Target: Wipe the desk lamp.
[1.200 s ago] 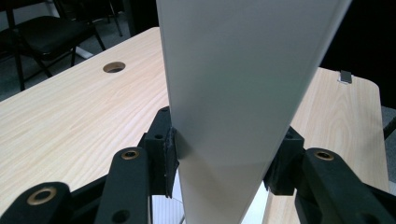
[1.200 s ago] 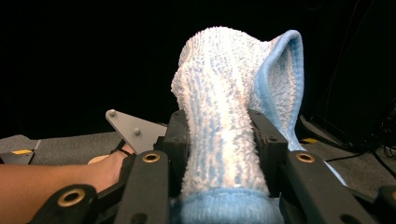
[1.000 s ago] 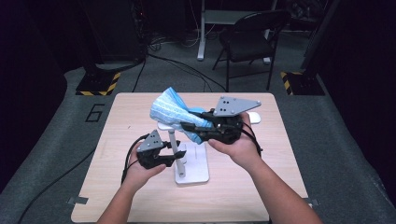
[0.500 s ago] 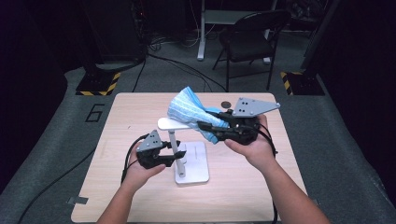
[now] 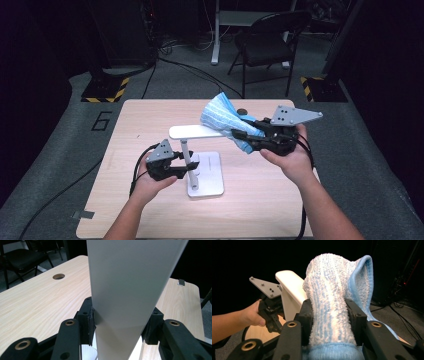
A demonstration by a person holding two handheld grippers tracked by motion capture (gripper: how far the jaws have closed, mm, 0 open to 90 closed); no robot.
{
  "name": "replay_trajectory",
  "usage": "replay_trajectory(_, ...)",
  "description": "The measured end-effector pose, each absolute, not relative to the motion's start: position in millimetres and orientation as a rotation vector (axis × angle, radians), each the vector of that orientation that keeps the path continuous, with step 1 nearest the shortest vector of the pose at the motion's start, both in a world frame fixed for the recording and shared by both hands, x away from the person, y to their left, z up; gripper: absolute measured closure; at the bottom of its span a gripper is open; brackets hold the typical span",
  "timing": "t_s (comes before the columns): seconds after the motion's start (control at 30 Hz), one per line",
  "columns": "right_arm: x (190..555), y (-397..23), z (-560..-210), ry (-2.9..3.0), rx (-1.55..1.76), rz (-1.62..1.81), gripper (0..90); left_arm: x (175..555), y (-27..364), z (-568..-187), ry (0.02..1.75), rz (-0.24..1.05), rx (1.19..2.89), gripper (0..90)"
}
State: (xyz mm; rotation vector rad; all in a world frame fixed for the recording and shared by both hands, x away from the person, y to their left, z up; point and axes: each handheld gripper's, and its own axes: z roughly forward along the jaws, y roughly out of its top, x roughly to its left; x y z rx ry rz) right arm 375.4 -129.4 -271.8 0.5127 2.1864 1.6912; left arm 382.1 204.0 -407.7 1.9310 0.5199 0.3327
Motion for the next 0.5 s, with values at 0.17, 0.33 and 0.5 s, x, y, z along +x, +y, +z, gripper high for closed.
replay_trajectory(0.17, 375.6, -142.5, -273.3, 2.174, 0.542, 1.679, 63.2, 381.8, 203.4, -408.0, 0.524, 0.341, 1.927, 53.4)
replay_trajectory(0.33, 375.3, -158.1, -274.6, 2.161, 0.586, 1.667, 63.2, 381.5, 203.7, -407.3, 0.526, 0.328, 1.932, 53.5)
replay_trajectory(0.5, 376.2, -167.0, -274.9, 2.152, 0.593, 1.656, 63.1, 381.9, 204.5, -407.1, 0.529, 0.335, 1.93, 53.6)
